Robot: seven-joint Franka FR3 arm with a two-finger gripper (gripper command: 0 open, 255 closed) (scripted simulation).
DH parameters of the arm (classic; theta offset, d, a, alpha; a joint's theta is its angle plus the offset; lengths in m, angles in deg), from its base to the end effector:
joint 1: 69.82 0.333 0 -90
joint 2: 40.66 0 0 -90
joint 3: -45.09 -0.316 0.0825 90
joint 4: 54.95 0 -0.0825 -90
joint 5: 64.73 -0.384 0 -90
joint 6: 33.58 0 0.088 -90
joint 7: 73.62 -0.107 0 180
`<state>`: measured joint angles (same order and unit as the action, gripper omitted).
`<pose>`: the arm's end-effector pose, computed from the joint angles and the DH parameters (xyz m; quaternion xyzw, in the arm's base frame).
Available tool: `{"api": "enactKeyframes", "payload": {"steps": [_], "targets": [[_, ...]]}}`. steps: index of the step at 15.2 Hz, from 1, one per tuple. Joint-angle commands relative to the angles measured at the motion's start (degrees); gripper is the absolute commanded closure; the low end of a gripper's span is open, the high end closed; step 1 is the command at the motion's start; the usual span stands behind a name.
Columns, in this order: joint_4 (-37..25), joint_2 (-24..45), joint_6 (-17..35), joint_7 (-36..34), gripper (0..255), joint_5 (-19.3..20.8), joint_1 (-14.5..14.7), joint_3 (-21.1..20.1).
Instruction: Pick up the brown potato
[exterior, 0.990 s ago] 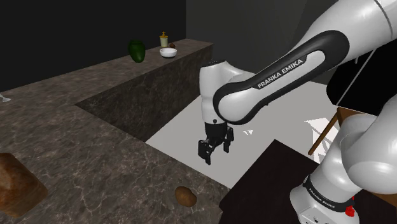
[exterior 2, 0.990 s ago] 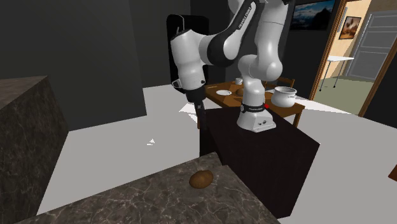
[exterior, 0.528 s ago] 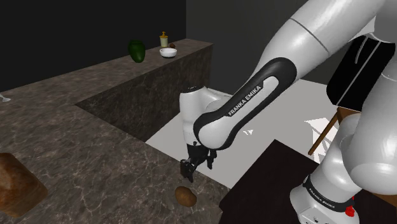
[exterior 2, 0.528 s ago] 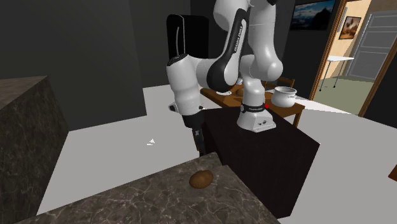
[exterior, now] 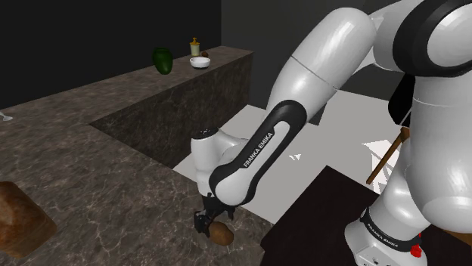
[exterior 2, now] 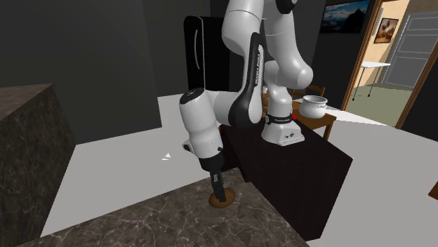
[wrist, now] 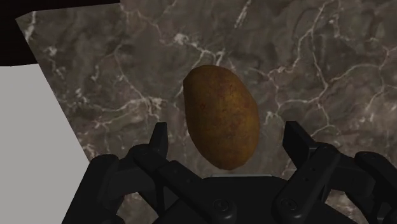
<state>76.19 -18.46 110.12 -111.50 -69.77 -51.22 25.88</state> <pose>0.4020 0.3204 0.1792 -0.9924 0.0447 0.1124 0.0219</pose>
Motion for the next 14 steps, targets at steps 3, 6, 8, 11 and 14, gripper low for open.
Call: {"api": "enactKeyframes", "payload": {"steps": [3, 6, 8, 11, 14], "targets": [[-0.75, 3.43, 2.68, -0.46, 0, 1.03, 0.77, 0.77], [-1.15, 5.43, 4.23, -0.6, 0, 1.59, 1.19, 1.28], [-1.15, 5.43, 4.23, -0.6, 0, 1.58, 1.19, 1.29], [-1.15, 5.49, 4.29, -0.59, 255, 1.6, 1.19, 1.31], [-1.15, 5.48, 4.29, -0.59, 255, 1.6, 1.19, 1.31]]}}
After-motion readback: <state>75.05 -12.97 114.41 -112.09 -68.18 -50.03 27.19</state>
